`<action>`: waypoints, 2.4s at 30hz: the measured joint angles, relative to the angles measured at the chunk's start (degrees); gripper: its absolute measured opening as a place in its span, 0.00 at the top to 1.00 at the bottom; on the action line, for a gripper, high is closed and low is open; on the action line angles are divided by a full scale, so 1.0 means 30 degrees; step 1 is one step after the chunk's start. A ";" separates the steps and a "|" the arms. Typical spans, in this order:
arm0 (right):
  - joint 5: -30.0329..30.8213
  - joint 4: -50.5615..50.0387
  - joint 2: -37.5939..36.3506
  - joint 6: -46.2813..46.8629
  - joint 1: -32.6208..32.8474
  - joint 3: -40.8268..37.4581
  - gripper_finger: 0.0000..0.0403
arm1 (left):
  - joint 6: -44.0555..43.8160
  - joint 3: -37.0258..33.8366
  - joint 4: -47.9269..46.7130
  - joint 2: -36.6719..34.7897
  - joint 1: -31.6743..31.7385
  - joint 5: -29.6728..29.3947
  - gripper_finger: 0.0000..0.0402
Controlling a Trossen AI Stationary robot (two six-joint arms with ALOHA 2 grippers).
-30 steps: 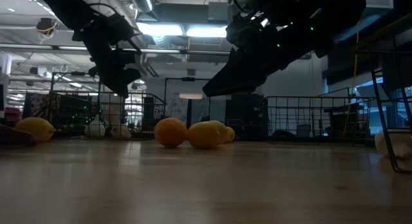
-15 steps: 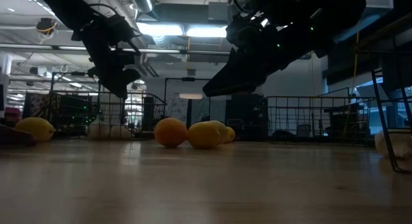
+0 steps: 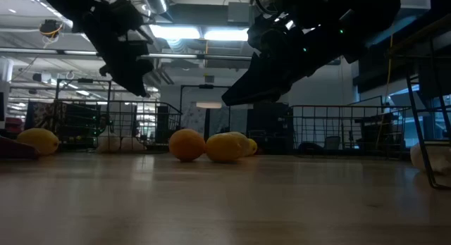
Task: Sort produce into baskets
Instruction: Put the yellow lemon into the top right wire basket
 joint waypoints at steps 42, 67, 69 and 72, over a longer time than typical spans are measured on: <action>0.0622 0.0155 0.0000 0.0600 -0.0036 0.0000 0.67 | -0.4645 -0.1167 0.7434 -0.0214 -1.6519 -0.1360 0.69; -0.2534 -0.5722 -0.0539 0.0009 -0.5035 0.2724 0.61 | -0.7937 -0.7147 2.1168 0.5070 -1.8212 -0.4041 0.69; -0.2819 -0.6558 -0.0539 -0.0056 -0.5602 0.2790 0.55 | -0.7903 -0.7147 2.1387 0.5219 -1.8212 -0.4048 0.69; -0.3089 -0.7288 -0.0532 -0.0051 -0.6098 0.2789 0.44 | -0.7908 -0.7147 2.1353 0.5226 -1.8212 -0.4048 0.69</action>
